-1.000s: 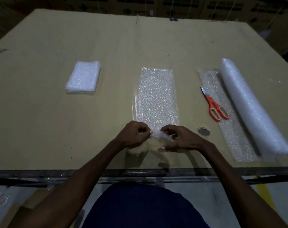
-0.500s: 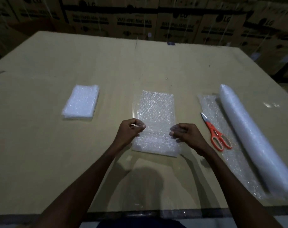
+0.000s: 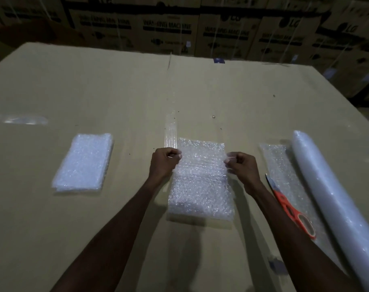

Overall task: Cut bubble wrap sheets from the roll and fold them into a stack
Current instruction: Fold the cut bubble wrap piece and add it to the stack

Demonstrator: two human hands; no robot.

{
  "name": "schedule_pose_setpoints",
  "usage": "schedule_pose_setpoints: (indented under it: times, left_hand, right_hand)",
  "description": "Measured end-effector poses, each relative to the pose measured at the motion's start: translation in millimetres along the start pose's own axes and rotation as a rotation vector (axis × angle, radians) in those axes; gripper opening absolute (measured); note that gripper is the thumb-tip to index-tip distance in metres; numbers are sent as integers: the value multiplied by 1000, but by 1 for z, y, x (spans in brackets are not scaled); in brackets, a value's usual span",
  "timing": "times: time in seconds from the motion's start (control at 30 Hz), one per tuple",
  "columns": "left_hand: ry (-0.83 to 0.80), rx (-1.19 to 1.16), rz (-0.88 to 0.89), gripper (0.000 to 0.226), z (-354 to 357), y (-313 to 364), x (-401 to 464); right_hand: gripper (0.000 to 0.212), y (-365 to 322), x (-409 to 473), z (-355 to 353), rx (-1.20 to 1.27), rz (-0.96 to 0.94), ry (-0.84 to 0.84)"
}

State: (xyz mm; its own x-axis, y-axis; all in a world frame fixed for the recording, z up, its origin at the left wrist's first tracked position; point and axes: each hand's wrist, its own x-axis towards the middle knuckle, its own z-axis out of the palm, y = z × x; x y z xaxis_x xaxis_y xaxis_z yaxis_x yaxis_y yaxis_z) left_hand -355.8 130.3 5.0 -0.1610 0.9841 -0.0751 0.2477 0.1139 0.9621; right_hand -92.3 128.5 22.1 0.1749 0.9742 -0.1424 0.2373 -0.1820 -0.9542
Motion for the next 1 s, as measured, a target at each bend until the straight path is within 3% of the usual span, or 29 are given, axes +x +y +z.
schedule_pose_setpoints:
  times: [0.37,0.6,0.67,0.77,0.9,1.0]
  left_hand:
    - [203,168,-1,16,25,-5,69]
    - [208,279,28,18,34,-14,77]
    - [206,329,50,17,37,-14,78]
    - [221,377,86,17,37,-15,78]
    - [239,417,311,12,35,-19,63]
    - [140,493,500,14,42,-27,42]
  right_hand:
    - [8,11,76,16,-85,49,147]
    - [10,21,93,25,-244,89,203]
    - [13,17,89,29,-318,66,233]
    - [34,6,80,32,-409,-13,293]
    - [49,-9,56,39,-453,-138,296]
    - [48,-11,26,52,-531,-194,161]
